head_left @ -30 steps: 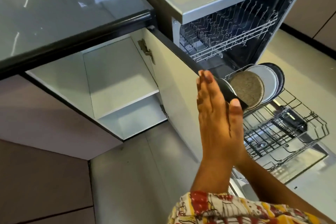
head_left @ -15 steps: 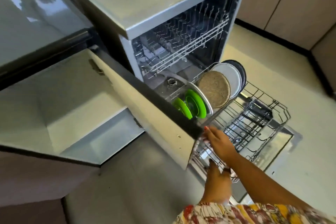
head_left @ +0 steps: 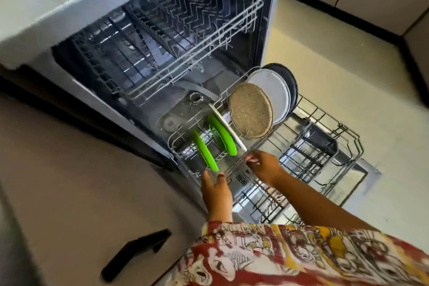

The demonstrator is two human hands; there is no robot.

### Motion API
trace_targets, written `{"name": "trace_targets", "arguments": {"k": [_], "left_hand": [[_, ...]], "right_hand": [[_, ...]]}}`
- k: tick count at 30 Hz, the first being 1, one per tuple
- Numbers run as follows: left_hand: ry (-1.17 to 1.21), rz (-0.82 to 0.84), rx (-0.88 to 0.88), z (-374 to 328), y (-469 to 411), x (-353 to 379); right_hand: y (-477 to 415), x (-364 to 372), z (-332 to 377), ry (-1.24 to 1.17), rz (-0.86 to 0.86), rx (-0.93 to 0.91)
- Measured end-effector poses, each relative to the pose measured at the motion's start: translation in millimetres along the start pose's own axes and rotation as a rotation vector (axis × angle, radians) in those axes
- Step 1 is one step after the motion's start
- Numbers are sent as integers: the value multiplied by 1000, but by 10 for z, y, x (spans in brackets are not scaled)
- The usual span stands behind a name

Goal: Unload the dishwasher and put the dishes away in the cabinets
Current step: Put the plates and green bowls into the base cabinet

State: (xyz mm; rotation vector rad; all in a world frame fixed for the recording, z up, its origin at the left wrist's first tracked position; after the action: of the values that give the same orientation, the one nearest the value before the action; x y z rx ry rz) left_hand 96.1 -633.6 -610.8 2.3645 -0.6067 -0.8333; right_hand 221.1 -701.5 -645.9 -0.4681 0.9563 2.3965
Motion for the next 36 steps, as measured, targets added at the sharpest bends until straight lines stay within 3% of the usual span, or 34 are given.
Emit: {"name": "trace_targets", "arguments": {"k": [7, 12, 18, 23, 28, 32, 36], "left_hand": [[-64, 1, 18, -135, -383, 376], [-62, 34, 1, -180, -521, 474], [-51, 38, 2, -239, -671, 443], [28, 34, 21, -359, -713, 446], [266, 169, -90, -653, -536, 505], [425, 234, -265, -876, -461, 497], [325, -9, -195, -940, -512, 474]], "right_hand": [[-511, -236, -160, 49, -65, 33], [-753, -118, -39, 267, -66, -98], [-979, 81, 208, 496, -181, -181], [-992, 45, 224, 297, -193, -184], [-636, -132, 360, 304, -397, -422], [-330, -291, 365, 273, -267, -588], [-366, -532, 307, 116, 61, -610]]}}
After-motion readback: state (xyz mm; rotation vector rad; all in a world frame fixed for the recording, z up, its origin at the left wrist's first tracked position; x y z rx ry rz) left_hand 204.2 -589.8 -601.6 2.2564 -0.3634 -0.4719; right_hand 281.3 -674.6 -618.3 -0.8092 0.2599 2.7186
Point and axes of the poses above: each hand's wrist, its own y-axis away from the middle knuckle, its own x-axis out of the palm, z = x × y, the point moved 1 cm from there along -y, towards the middle knuckle, and after that the axes turned 5 degrees about -y, right-handed, at the moved point
